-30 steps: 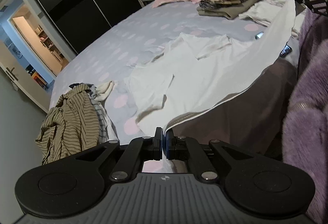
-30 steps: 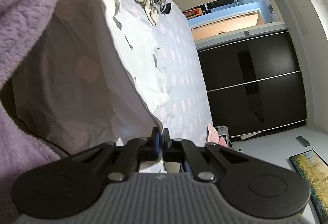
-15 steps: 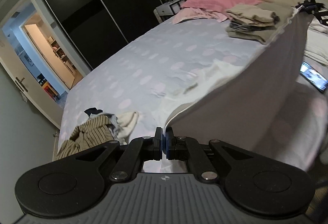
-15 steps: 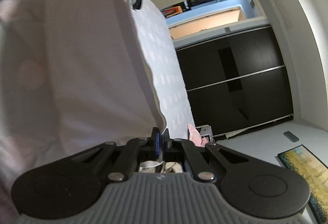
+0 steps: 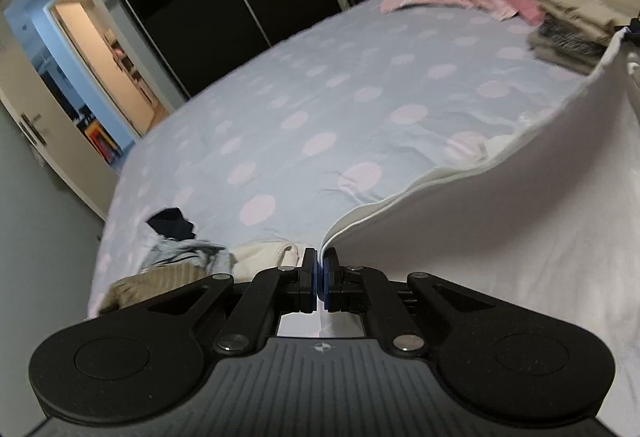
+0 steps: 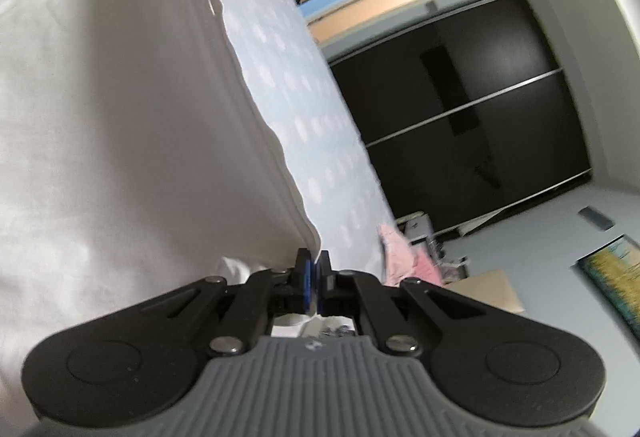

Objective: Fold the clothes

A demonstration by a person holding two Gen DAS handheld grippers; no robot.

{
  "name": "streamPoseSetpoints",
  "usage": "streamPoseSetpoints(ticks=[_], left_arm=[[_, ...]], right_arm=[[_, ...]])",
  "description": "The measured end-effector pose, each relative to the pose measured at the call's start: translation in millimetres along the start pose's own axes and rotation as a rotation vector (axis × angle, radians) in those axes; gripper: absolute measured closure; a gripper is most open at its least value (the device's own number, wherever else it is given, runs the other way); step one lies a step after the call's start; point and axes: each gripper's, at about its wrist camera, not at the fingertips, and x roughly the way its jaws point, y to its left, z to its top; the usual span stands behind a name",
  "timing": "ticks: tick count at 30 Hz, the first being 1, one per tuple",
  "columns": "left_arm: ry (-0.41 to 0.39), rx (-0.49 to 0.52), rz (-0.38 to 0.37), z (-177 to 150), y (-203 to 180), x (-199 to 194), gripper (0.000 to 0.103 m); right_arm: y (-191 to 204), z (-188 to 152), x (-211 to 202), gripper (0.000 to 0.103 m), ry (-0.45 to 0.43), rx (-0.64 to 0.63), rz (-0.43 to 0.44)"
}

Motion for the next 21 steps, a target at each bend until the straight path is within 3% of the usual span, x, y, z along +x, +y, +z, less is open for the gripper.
streamPoseSetpoints(ticks=[8,14,15,17,19,21], left_arm=[[0.136,-0.048,-0.030,-3.6,5.1,112.3,0.101],[0.160,-0.089,-0.005,-22.2,-0.6,142.4,0.083],[0.159,-0.094,0.003,-24.3,-0.2,144.0,0.076],[0.147,-0.115,0.019,-28.3,3.3,141.9,0.065],[0.128,-0.140,0.033,-30.9,10.2,133.6,0.053],[0.112,-0.139,0.043,-30.7,16.8,124.5,0.050]], right_arm=[[27.2,8.8,117.9,0.101,0.106,0.032,0.097],[57.4,2.8,156.6,0.097,0.151,0.042,0.140],[59.3,1.4,158.7,0.094,0.155,0.047,0.132],[60.0,-0.7,161.8,0.069,0.160,0.061,0.105],[61.1,-3.8,156.3,0.065,0.154,0.078,0.074],[63.8,-7.7,146.7,0.065,0.159,0.092,0.073]])
